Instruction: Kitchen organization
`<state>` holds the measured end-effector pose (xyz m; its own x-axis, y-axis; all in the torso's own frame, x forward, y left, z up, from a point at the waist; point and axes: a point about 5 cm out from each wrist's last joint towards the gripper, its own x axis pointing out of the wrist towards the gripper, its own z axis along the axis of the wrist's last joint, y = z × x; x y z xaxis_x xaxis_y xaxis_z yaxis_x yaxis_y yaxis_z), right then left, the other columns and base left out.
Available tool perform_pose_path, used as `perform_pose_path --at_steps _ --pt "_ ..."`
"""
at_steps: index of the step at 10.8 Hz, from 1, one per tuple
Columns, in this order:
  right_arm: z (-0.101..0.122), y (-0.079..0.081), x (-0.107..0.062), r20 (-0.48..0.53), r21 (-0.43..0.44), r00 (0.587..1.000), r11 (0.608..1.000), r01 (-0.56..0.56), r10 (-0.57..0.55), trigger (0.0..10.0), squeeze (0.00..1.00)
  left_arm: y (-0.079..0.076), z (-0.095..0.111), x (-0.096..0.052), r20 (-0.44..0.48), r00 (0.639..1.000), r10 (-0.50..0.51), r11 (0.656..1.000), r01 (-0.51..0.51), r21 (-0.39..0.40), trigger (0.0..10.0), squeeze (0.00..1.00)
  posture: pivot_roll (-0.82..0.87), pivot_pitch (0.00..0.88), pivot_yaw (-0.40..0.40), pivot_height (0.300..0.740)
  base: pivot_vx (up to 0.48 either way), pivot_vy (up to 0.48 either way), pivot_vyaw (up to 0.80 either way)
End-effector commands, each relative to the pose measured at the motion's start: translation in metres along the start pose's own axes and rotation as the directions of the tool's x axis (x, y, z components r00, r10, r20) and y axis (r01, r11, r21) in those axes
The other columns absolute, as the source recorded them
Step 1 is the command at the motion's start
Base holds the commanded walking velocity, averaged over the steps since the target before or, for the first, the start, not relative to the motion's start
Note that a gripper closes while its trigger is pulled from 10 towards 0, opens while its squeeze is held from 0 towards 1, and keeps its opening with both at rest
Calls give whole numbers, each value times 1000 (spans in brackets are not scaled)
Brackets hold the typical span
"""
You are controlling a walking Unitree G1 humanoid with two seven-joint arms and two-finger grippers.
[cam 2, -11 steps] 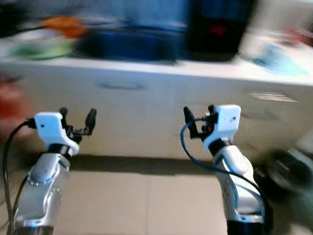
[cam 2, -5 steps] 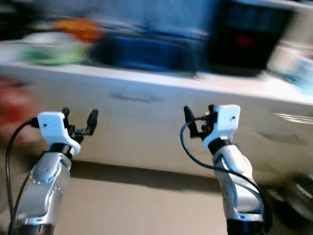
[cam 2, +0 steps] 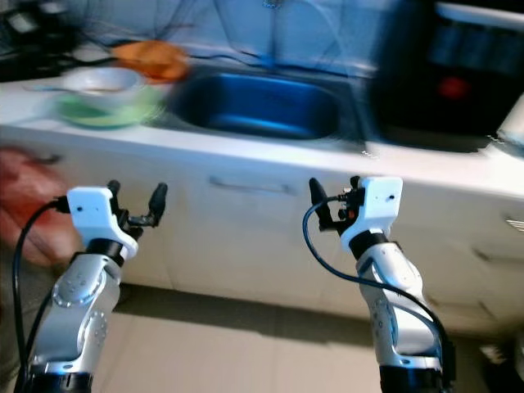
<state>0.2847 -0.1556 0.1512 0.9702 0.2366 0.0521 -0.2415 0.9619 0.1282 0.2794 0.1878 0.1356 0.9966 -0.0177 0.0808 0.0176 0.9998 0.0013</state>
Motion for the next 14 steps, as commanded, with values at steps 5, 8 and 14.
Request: perform_pose_path --at_steps 5,8,14 --pt "5 7 6 34 9 999 1000 -18 18 10000 0 6 4 2 12 1000 8 999 -9 35 10000 0 81 0 -57 740 422 194 0" --pt "4 7 7 36 14 999 1000 -12 12 10000 0 4 2 3 7 1000 1 999 -2 40 10000 0 84 0 -57 740 314 0 0" --pt "2 5 4 22 19 1000 1000 -10 9 10000 0 -1 1 0 14 1000 -28 999 27 45 10000 0 81 0 -60 740 0 0 -473"
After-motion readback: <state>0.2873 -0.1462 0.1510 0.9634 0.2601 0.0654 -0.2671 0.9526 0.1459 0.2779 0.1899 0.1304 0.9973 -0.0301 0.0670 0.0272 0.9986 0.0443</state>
